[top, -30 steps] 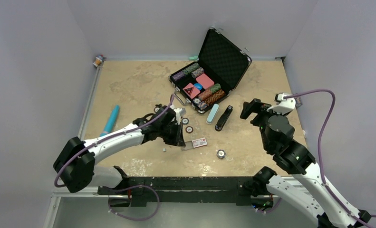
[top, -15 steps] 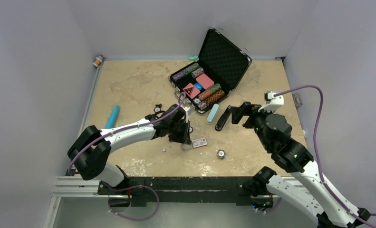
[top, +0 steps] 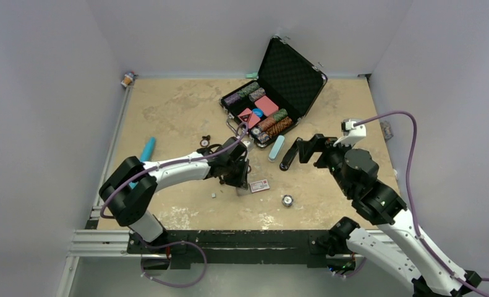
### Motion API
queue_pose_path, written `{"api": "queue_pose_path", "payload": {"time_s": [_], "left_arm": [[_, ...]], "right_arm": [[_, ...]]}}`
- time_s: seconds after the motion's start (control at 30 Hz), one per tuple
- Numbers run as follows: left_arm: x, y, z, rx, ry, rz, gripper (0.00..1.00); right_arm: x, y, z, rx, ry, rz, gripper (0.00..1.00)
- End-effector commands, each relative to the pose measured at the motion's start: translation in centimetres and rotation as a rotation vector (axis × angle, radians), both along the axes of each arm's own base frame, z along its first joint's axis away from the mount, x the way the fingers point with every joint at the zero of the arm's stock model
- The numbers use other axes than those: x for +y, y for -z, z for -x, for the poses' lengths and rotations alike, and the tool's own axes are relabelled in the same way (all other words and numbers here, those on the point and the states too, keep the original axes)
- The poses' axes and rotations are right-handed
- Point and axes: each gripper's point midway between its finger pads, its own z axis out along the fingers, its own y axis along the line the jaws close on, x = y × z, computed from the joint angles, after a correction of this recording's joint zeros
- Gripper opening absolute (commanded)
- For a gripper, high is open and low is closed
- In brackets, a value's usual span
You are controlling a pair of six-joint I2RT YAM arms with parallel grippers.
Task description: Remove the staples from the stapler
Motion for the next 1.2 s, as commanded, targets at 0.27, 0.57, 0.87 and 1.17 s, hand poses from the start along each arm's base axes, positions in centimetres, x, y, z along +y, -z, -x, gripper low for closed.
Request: {"api": "queue_pose_path", "payload": {"time_s": [0.27, 0.57, 0.87, 1.17], "left_arm": [[-1.4, -0.4, -1.6, -0.041, 0.018, 0.002, 0.03], [-1.4, 0.1, -1.5, -0.033, 0.017, 0.002, 0.14], [-1.5, -0.6, -1.4, -0.048, 0.013, 0.031, 0.52], [-1.6, -5.8, -0.9, -0.086, -0.002, 0.123, 0.53]], "right_arm": [[0.2, -1.3, 0.0, -0.043, -0.014, -0.035, 0.94], [0.4, -1.4, 0.0, -0.047, -0.024, -0.034, 0.94], [0.5, -1.3, 0.0, -0.045, -0.031, -0.034, 0.94], [0.7, -1.0, 0.0, -0.038, -0.035, -0.028, 0.94]]}}
